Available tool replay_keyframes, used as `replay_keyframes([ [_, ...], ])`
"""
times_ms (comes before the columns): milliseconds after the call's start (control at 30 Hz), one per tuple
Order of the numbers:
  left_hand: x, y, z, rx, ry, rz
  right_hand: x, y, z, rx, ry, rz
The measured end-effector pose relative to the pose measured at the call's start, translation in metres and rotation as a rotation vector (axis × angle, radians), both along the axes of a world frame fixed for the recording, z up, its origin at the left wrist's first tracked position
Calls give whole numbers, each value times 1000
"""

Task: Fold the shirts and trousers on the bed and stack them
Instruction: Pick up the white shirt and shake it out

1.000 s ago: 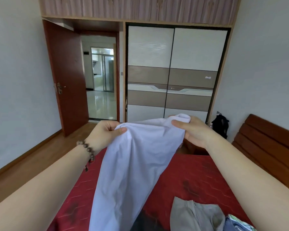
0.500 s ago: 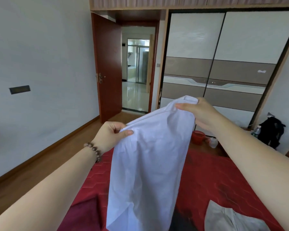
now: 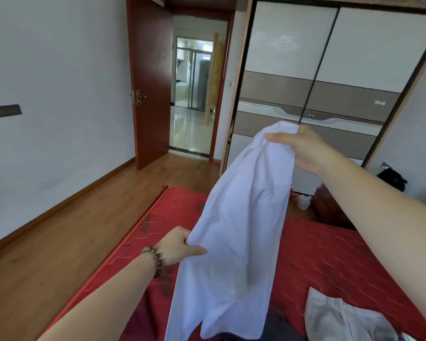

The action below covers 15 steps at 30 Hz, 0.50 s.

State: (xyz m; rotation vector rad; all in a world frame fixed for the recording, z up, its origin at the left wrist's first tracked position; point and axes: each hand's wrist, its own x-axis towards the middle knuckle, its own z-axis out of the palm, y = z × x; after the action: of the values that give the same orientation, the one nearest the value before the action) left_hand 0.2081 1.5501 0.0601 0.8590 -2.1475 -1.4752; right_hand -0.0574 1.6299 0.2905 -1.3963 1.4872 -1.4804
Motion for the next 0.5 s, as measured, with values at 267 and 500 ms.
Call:
replay_keyframes([
  [267,39,-63,26,61,170,93,-47,-3,-16,56,-72,-85],
  [500,67,-106,57,222,306,59,-61,-39,-28,124,-135,26],
])
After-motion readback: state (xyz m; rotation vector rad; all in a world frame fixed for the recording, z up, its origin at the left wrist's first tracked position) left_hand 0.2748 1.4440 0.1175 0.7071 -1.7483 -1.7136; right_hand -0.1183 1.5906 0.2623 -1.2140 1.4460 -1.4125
